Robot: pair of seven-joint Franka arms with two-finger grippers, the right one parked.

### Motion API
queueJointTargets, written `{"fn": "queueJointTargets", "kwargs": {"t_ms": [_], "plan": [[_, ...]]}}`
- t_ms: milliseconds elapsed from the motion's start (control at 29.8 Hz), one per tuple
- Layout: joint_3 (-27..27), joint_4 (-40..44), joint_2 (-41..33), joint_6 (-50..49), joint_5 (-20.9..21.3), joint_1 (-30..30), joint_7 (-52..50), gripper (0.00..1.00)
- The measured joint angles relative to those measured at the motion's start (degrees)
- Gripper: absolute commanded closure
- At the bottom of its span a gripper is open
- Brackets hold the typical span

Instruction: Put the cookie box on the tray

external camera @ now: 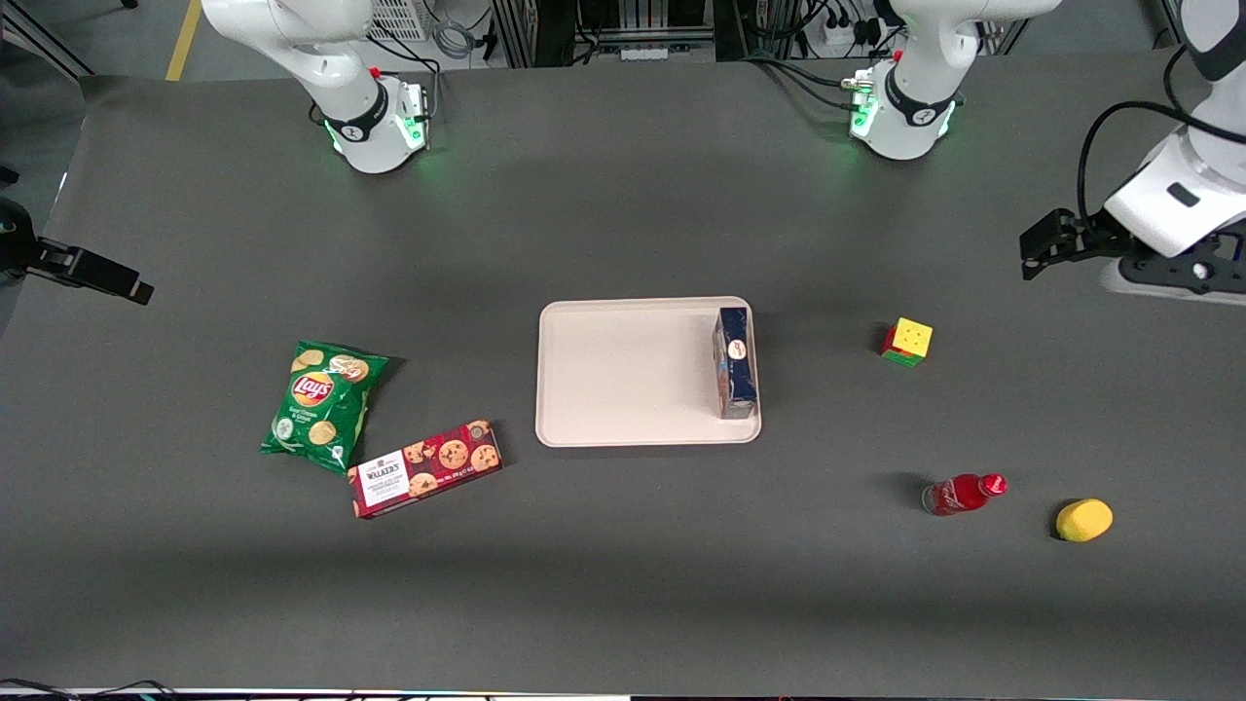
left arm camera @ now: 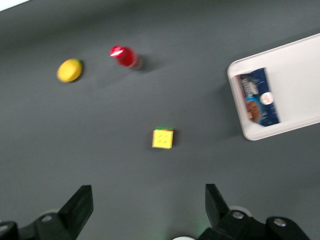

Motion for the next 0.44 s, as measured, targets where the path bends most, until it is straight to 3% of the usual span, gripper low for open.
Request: {"fn": "queueJointTargets", "kwargs": {"t_ms": [436], "plan": [[0.0,-0.14,0.49,0.07,-1.2,-0.05,-0.22,0.0]]}}
